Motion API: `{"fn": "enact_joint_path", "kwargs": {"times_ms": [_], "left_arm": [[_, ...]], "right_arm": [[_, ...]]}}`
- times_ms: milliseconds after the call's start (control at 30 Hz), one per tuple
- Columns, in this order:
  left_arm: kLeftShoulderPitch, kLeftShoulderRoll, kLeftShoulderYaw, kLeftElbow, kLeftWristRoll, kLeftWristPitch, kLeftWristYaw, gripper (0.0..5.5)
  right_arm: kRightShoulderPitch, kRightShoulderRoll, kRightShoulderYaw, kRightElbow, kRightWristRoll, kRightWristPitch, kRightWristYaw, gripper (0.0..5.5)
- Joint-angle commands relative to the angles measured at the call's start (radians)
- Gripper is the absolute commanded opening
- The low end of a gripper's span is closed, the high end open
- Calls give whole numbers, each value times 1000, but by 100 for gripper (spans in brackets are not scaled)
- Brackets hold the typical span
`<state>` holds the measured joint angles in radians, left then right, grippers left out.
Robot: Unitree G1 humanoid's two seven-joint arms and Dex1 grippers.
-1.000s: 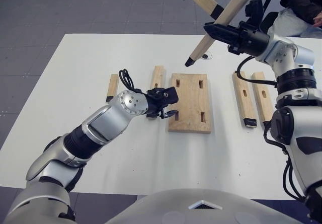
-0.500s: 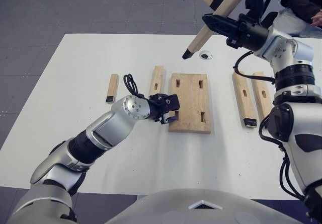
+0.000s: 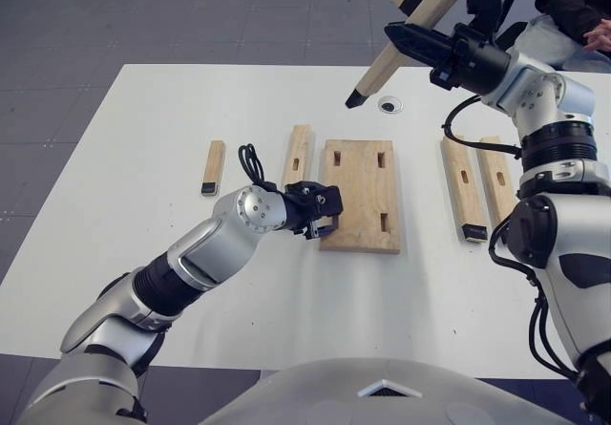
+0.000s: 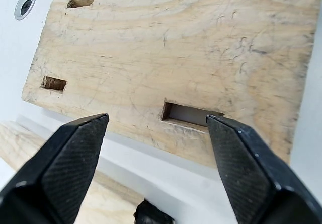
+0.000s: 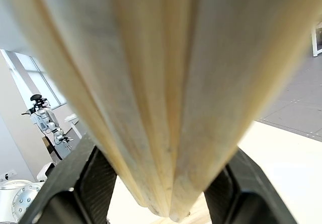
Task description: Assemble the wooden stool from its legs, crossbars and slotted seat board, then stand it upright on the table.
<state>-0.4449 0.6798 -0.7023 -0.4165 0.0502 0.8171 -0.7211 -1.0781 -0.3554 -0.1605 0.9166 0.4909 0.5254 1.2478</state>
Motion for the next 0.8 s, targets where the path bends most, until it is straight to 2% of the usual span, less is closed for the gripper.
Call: {"fn": "enact_joint_path", "kwargs": {"times_ms": [33,200,367,600,800], "left_arm": [[33,95,-50,-11,29,-3,-98,362],[39,118,-35,-22,49,-22,-138,362],[52,124,-16,-29,61,-32,-153,362],[69,191,13,3,67,-129,-228,362],[82,200,34,28,84,-179,-264,362]], "right_arm": [[-17,-8,32,14,-70,-78,-17,218],[52,-25,81,2,-133,-195,79,218],[121,-45,145,-20,-170,-218,238,218],[153,-24,197,27,-231,-342,307,218],[184,-14,216,43,-244,-484,363,218]]}}
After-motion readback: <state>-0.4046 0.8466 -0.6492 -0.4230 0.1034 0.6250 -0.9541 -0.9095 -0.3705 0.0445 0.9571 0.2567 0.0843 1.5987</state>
